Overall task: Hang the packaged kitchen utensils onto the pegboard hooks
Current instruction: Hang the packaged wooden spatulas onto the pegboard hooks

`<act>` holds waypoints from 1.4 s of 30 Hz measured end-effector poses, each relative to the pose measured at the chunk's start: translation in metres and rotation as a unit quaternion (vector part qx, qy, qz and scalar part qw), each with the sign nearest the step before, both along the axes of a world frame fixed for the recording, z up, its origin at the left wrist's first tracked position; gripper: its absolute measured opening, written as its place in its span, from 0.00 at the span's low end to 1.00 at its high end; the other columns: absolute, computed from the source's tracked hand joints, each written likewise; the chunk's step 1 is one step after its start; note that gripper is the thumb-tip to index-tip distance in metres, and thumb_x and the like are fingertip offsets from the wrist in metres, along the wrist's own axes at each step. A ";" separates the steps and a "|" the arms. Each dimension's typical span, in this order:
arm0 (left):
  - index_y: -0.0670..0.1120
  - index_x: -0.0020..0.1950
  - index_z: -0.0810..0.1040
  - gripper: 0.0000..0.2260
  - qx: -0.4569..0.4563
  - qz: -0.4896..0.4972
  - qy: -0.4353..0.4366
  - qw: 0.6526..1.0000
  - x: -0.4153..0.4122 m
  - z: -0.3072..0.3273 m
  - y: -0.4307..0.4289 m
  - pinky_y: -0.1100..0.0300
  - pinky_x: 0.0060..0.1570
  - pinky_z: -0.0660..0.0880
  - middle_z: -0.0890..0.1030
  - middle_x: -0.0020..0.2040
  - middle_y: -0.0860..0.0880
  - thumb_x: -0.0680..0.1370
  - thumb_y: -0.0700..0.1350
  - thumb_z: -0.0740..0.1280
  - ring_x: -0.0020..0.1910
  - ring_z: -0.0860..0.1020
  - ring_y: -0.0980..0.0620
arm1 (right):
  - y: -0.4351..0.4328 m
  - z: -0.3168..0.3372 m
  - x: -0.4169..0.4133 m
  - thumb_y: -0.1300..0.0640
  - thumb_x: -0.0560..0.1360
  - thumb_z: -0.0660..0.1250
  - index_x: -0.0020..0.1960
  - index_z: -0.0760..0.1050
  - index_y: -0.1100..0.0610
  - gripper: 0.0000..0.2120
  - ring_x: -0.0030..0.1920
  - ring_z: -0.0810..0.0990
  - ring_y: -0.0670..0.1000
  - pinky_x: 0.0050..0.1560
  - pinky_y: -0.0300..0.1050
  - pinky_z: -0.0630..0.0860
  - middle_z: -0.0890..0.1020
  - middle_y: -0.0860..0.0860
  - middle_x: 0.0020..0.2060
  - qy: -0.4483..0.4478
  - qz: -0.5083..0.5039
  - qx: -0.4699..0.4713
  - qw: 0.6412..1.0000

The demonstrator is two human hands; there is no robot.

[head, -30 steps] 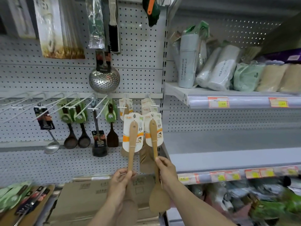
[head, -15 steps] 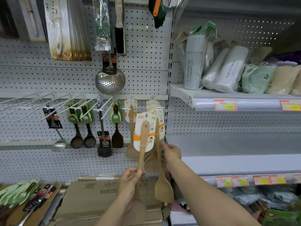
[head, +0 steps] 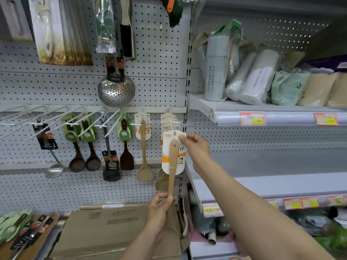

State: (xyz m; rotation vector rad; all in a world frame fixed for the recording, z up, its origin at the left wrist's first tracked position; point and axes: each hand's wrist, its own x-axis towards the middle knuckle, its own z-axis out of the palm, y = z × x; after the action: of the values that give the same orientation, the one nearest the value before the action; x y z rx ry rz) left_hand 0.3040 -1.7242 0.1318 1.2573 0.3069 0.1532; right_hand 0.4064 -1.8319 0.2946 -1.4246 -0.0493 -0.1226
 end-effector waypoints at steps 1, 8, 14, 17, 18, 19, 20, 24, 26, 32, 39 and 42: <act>0.39 0.54 0.78 0.06 -0.003 -0.001 0.002 1.000 0.002 -0.002 0.000 0.54 0.56 0.76 0.87 0.47 0.43 0.78 0.37 0.68 0.49 0.85 0.49 | 0.001 0.000 0.003 0.60 0.76 0.74 0.47 0.81 0.57 0.03 0.37 0.80 0.44 0.32 0.30 0.74 0.83 0.48 0.37 -0.001 -0.001 -0.009 1.000; 0.39 0.54 0.79 0.06 -0.006 0.000 0.004 1.000 0.015 -0.007 0.002 0.55 0.56 0.77 0.87 0.47 0.43 0.78 0.38 0.68 0.49 0.85 0.49 | 0.006 -0.005 0.019 0.60 0.75 0.74 0.45 0.81 0.56 0.03 0.33 0.81 0.40 0.29 0.28 0.73 0.84 0.48 0.37 0.007 -0.008 -0.002 1.000; 0.40 0.54 0.79 0.05 -0.006 -0.007 0.020 1.000 0.036 -0.008 0.007 0.51 0.62 0.75 0.87 0.47 0.45 0.79 0.38 0.68 0.50 0.85 0.50 | 0.011 -0.005 0.037 0.62 0.75 0.74 0.43 0.80 0.56 0.05 0.32 0.81 0.40 0.29 0.28 0.73 0.83 0.47 0.36 0.005 -0.003 -0.003 1.000; 0.41 0.53 0.79 0.04 0.001 -0.003 0.033 0.999 0.051 -0.009 0.009 0.51 0.63 0.76 0.87 0.47 0.46 0.79 0.38 0.69 0.50 0.85 0.51 | 0.015 -0.005 0.050 0.61 0.75 0.74 0.43 0.80 0.55 0.05 0.30 0.80 0.38 0.29 0.28 0.73 0.83 0.47 0.37 0.010 -0.005 -0.013 1.000; 0.42 0.52 0.80 0.04 0.008 -0.002 0.035 0.999 0.057 -0.009 0.010 0.52 0.61 0.76 0.87 0.47 0.47 0.79 0.39 0.69 0.50 0.85 0.51 | 0.016 -0.005 0.054 0.61 0.75 0.74 0.43 0.80 0.55 0.04 0.30 0.80 0.38 0.29 0.28 0.73 0.84 0.47 0.37 0.011 -0.006 -0.019 1.000; 0.42 0.52 0.80 0.03 0.015 0.001 0.038 0.999 0.062 -0.009 0.012 0.54 0.58 0.76 0.87 0.46 0.48 0.79 0.40 0.69 0.51 0.84 0.52 | 0.017 -0.005 0.058 0.61 0.75 0.75 0.43 0.81 0.55 0.04 0.30 0.80 0.38 0.29 0.28 0.73 0.84 0.47 0.37 0.010 -0.008 -0.024 1.000; 0.43 0.52 0.81 0.03 0.025 0.003 0.043 0.999 0.067 -0.009 0.013 0.56 0.54 0.75 0.87 0.46 0.49 0.79 0.40 0.69 0.51 0.84 0.52 | 0.019 -0.005 0.062 0.61 0.75 0.75 0.43 0.81 0.55 0.04 0.29 0.80 0.37 0.30 0.28 0.73 0.83 0.47 0.36 0.006 -0.009 -0.027 1.000; 0.45 0.52 0.81 0.03 0.056 0.002 0.060 0.997 0.091 -0.009 0.023 0.56 0.48 0.73 0.87 0.45 0.52 0.79 0.42 0.69 0.50 0.82 0.52 | 0.021 -0.006 0.078 0.62 0.75 0.74 0.42 0.81 0.56 0.04 0.27 0.78 0.35 0.31 0.28 0.73 0.82 0.46 0.35 -0.010 -0.010 -0.040 0.999; 0.45 0.51 0.82 0.03 0.069 -0.002 0.065 0.995 0.103 -0.010 0.028 0.56 0.47 0.73 0.87 0.44 0.53 0.79 0.42 0.69 0.47 0.81 0.52 | 0.023 -0.006 0.084 0.62 0.75 0.74 0.44 0.82 0.57 0.02 0.27 0.78 0.34 0.31 0.27 0.72 0.82 0.46 0.35 -0.012 -0.011 -0.048 0.999; 0.47 0.51 0.82 0.03 0.105 -0.017 0.082 0.991 0.124 -0.013 0.040 0.59 0.40 0.71 0.86 0.47 0.53 0.79 0.44 0.70 0.48 0.80 0.56 | 0.026 -0.006 0.093 0.63 0.76 0.73 0.48 0.82 0.59 0.02 0.27 0.77 0.33 0.29 0.25 0.71 0.82 0.46 0.36 -0.003 -0.018 -0.061 0.998; 0.53 0.49 0.81 0.03 0.140 -0.024 0.086 0.986 0.119 -0.008 0.043 0.57 0.51 0.75 0.83 0.52 0.51 0.78 0.45 0.71 0.50 0.79 0.54 | 0.021 -0.013 0.083 0.57 0.77 0.73 0.53 0.81 0.57 0.07 0.42 0.80 0.41 0.39 0.32 0.74 0.83 0.46 0.43 0.013 -0.008 -0.091 0.996; 0.53 0.54 0.80 0.07 0.165 -0.002 0.065 0.984 0.101 0.006 0.044 0.62 0.43 0.76 0.81 0.52 0.54 0.77 0.45 0.72 0.48 0.79 0.56 | 0.017 -0.022 0.073 0.49 0.75 0.75 0.63 0.77 0.55 0.20 0.58 0.80 0.50 0.55 0.44 0.75 0.82 0.50 0.58 0.056 -0.016 -0.148 0.987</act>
State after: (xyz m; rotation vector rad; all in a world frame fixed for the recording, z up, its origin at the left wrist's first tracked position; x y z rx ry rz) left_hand 0.4052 -1.6798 0.1378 1.6009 0.4033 0.1219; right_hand 0.4792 -1.8150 0.2725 -1.7271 0.0488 -0.0626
